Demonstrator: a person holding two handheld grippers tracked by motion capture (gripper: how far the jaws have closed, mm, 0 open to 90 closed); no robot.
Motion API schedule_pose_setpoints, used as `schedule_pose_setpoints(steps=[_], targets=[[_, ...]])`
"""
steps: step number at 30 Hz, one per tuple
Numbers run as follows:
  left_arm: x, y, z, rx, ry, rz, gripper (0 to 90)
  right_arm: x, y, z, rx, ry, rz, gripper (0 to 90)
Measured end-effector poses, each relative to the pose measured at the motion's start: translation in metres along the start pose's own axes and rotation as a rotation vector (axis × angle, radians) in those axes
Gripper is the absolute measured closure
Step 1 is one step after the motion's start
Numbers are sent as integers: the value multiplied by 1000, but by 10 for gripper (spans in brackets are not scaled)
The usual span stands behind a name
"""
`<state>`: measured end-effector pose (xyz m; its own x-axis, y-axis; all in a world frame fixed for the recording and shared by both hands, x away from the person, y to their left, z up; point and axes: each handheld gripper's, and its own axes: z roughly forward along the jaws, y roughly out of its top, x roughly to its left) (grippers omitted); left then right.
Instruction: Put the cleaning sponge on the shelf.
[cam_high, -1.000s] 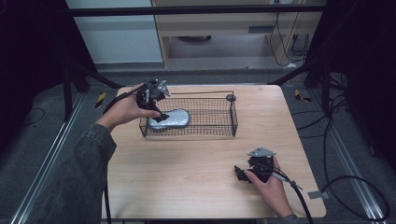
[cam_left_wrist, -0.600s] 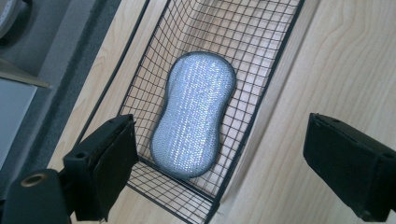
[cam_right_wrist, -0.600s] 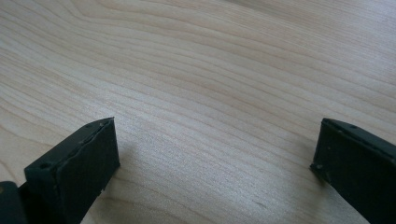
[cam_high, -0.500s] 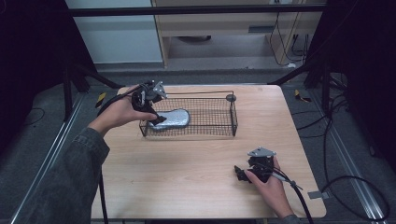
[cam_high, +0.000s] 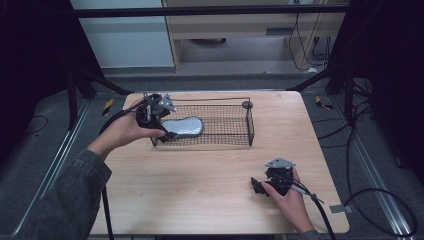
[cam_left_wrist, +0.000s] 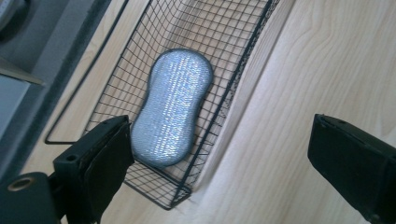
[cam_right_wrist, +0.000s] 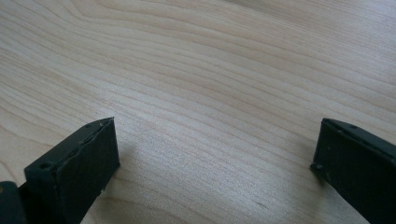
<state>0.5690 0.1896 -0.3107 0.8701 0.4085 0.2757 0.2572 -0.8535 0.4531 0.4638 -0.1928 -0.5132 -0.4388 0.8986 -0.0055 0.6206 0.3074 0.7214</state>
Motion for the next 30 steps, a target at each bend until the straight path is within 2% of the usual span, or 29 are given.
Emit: schedule_pose_setpoints(steps=[4,13,20,25,30], targets=[[-8,-11,3,1,-3,-38,63,0,0,0,-1,-1,-1,5],[-25,-35,7,24,-16,-70,60,1,0,0,-1,-3,2,5],[-45,-65,12,27,-28,-103,61,1,0,0,-1,-2,3,5],[-57,-77,22,61,-34,-98,61,1,0,0,-1,-3,2,5],[-63,-87,32,75,-34,-99,63,1,0,0,-1,-3,3,5]])
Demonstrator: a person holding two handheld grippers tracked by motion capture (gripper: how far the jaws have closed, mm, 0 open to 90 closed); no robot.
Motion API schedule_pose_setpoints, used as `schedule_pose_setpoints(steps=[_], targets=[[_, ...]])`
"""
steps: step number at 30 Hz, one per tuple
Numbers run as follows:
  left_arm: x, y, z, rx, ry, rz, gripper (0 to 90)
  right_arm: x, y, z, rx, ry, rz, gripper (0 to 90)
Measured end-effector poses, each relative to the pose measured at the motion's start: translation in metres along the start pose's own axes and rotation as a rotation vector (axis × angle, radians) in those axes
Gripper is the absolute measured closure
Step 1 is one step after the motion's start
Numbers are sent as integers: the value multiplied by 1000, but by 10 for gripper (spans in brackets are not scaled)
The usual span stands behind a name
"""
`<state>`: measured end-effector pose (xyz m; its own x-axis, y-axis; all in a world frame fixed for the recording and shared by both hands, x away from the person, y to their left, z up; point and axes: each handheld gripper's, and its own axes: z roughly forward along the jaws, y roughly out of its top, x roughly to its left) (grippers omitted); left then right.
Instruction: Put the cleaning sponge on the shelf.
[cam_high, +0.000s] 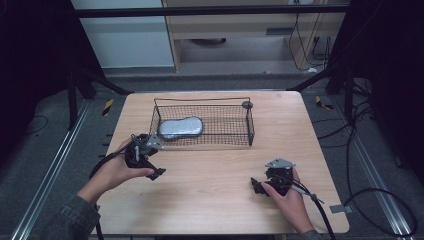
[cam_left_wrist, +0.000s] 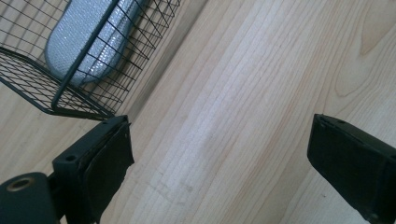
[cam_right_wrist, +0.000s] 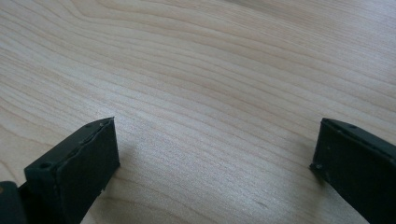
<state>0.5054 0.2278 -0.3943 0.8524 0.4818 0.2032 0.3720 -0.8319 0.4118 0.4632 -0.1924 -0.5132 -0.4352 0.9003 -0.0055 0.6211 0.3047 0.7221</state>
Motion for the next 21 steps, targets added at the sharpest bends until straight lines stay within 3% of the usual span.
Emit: schedule_pose_setpoints(steps=[8,14,19,21], targets=[[-1,-18,19,20,9,-39,62,0,0,0,0,1,0,5],[4,-40,35,26,20,-115,62,0,0,0,0,0,0,5],[10,-57,48,5,53,-203,60,0,0,0,0,0,0,5],[13,-63,52,-18,44,-251,59,0,0,0,0,0,0,5]])
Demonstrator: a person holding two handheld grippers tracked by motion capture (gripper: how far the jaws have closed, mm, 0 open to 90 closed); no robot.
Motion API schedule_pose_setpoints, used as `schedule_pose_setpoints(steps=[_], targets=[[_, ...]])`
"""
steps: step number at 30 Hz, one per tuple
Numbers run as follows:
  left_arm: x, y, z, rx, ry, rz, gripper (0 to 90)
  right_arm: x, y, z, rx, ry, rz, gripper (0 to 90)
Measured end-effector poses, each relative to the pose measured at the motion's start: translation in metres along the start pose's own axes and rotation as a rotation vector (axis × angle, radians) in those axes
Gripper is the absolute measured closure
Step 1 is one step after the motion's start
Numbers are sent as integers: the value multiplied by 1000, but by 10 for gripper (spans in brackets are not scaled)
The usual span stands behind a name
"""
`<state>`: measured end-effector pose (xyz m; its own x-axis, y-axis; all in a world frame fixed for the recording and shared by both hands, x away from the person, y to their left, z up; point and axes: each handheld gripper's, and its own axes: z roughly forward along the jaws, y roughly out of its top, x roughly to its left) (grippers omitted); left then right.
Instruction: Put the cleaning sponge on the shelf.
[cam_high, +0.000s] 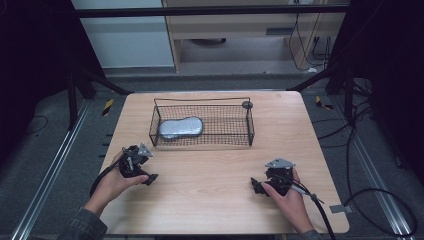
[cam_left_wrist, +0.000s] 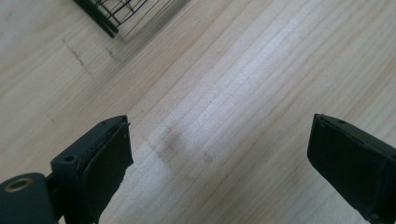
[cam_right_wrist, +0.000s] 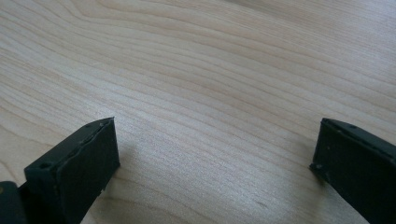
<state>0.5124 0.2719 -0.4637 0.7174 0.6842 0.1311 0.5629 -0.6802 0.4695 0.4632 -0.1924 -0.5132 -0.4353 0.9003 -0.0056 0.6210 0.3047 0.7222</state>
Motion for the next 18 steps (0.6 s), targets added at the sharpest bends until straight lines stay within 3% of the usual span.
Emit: schedule_pose_setpoints(steps=[13,18], targets=[[4,-11,27,-96,-7,-146,34,0,0,0,0,0,0,5],[5,-16,31,-152,-19,-178,7,0,0,0,0,0,0,5]])
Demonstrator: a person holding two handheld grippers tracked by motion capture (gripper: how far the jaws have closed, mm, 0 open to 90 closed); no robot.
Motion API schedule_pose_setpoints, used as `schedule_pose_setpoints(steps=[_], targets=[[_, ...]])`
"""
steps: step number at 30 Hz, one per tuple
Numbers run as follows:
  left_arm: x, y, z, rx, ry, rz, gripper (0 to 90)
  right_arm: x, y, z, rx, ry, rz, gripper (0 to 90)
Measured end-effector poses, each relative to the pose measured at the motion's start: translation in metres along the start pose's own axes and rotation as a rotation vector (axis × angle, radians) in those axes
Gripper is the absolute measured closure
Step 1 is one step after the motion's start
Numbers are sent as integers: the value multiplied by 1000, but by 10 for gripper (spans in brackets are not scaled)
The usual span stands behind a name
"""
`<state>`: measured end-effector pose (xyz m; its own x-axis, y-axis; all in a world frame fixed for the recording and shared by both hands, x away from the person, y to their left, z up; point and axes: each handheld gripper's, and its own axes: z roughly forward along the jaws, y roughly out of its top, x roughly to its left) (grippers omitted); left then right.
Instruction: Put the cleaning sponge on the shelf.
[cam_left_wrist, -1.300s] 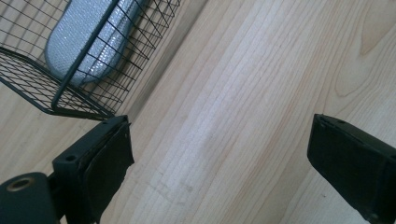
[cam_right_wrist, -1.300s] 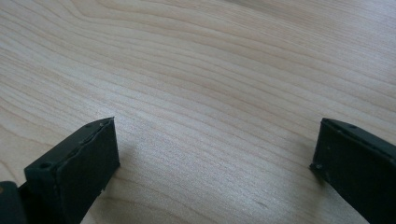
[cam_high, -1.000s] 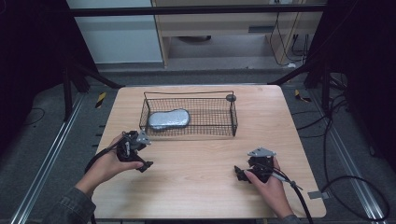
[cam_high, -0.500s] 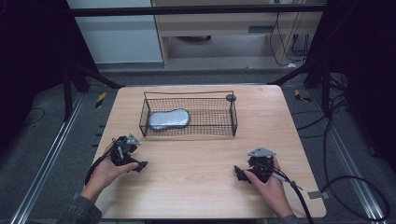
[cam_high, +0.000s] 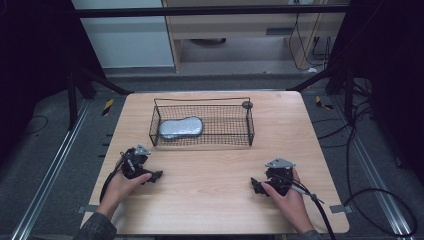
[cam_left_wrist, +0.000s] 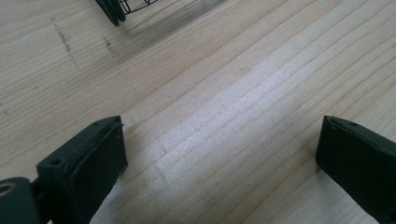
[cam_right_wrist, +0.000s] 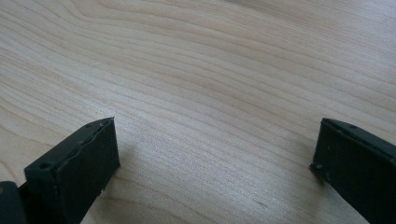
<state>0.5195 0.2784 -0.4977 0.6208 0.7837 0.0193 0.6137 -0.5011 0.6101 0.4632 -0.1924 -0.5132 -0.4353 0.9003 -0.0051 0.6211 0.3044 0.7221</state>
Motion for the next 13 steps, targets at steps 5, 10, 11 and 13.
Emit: schedule_pose_setpoints(steps=[5,10,11,13], targets=[[0,-11,2,-101,12,-12,0,0,0,0,0,0,0,5],[1,-15,2,-132,8,-3,0,1,0,0,-1,0,2,7],[1,-15,2,-132,9,-4,0,1,0,0,-2,1,2,7],[1,-15,2,-131,10,-5,0,1,0,0,-1,1,3,6]])
